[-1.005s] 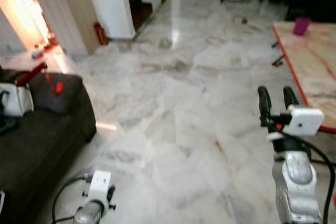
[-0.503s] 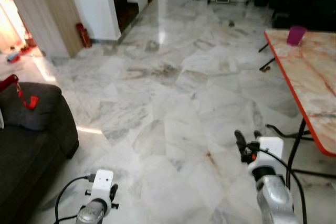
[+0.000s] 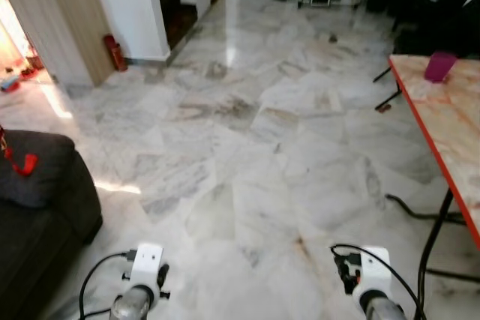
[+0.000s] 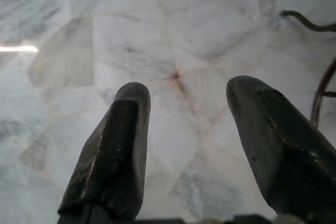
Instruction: Setting the table
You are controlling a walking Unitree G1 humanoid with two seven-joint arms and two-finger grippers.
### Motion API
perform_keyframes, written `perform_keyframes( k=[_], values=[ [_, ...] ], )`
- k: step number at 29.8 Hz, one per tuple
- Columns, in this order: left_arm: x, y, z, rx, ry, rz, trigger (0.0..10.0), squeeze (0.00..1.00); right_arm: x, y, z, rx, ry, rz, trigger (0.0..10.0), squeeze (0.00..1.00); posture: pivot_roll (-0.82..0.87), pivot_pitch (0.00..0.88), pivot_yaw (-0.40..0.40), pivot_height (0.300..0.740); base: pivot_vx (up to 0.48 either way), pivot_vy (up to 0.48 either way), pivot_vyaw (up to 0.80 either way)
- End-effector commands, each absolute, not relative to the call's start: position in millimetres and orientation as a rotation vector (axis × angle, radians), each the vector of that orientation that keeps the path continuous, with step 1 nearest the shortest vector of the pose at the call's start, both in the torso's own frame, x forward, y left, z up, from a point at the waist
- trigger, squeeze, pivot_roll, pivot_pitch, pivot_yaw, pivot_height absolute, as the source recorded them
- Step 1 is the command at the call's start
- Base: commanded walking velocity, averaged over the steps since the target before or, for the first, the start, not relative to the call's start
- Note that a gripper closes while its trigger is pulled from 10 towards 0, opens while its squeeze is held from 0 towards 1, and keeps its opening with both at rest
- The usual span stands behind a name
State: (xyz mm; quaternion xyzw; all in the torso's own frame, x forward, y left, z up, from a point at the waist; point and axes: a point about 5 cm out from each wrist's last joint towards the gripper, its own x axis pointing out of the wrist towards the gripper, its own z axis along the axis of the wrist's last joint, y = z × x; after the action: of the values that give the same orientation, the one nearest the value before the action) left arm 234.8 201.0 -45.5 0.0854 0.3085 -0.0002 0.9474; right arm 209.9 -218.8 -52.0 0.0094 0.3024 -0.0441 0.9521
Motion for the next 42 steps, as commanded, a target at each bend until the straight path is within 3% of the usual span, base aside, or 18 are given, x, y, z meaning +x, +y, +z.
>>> perform_keyframes(
  k=[1,27,42],
  values=[
    [231.1,205.4,-47.4,0.175,0.642,0.019,10.0,0.0,212.2,-215.7,-52.0,0.04,0.614,-0.087,10.0,0.0,-0.03,0.0,0.013,0.74,0.337,0.0,0.0],
    [232.1,202.3,-47.3,0.175,0.642,-0.001,10.0,0.0,194.3,-213.3,-67.7,0.084,0.718,-0.135,10.0,0.0,-0.03,0.0,0.022,0.74,0.339,0.0,0.0],
    [232.8,199.0,-47.9,0.155,0.649,-0.001,10.0,0.0,200.7,-212.7,-64.3,0.067,0.702,-0.126,10.0,0.0,-0.03,0.0,-0.001,0.74,0.339,0.0,-0.58]
  ],
)
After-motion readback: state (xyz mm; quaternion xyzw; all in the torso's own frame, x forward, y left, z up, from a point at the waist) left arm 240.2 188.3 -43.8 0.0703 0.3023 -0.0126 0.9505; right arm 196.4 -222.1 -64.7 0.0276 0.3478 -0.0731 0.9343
